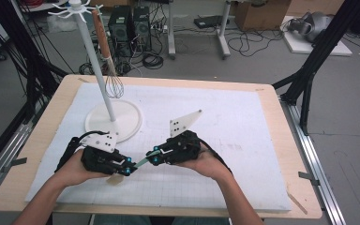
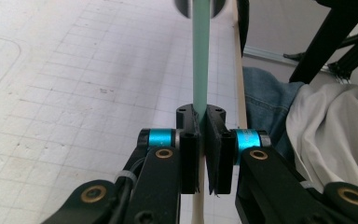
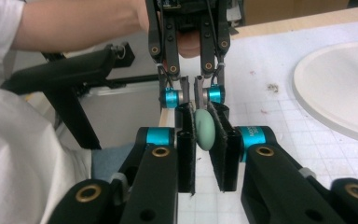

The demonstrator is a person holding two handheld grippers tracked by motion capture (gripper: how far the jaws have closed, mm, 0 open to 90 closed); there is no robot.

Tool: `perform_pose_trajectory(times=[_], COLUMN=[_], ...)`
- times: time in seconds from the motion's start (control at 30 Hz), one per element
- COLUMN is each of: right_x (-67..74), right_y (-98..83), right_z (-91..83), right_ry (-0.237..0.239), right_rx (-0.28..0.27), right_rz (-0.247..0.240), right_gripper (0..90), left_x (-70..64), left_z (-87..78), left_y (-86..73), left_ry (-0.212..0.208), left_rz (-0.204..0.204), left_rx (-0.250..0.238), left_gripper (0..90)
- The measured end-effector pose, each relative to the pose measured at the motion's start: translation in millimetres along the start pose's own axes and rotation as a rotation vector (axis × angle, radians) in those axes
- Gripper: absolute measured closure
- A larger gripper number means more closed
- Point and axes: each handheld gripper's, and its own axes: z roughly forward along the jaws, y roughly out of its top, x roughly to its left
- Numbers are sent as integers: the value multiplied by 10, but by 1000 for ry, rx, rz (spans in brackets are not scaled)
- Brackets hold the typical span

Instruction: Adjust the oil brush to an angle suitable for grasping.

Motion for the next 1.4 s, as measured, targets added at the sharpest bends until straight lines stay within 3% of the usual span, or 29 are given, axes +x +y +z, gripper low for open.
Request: perform_pose_trajectory(times=[0.03,0.27,0.47,0.77,1.4], right_x=[-1,-17,-21,-21,36], right_y=[-2,-29,-78,-158,-360], right_z=[4,-84,-200,-353,-677], right_ry=[-9,-74,-163,-245,-357], right_rx=[-10,-32,-50,-60,-107], right_rz=[10,23,28,47,90], right_gripper=[670,463,377,309,269], left_x=[-3,13,26,32,51], left_z=[-6,-130,-209,-283,-437], left_y=[-9,-80,-117,-164,-273], left_ry=[6,57,94,129,220], left_rz=[-8,-42,-61,-84,-97], left_rx=[-7,-74,-126,-193,-254], left_gripper=[845,845,844,844,843])
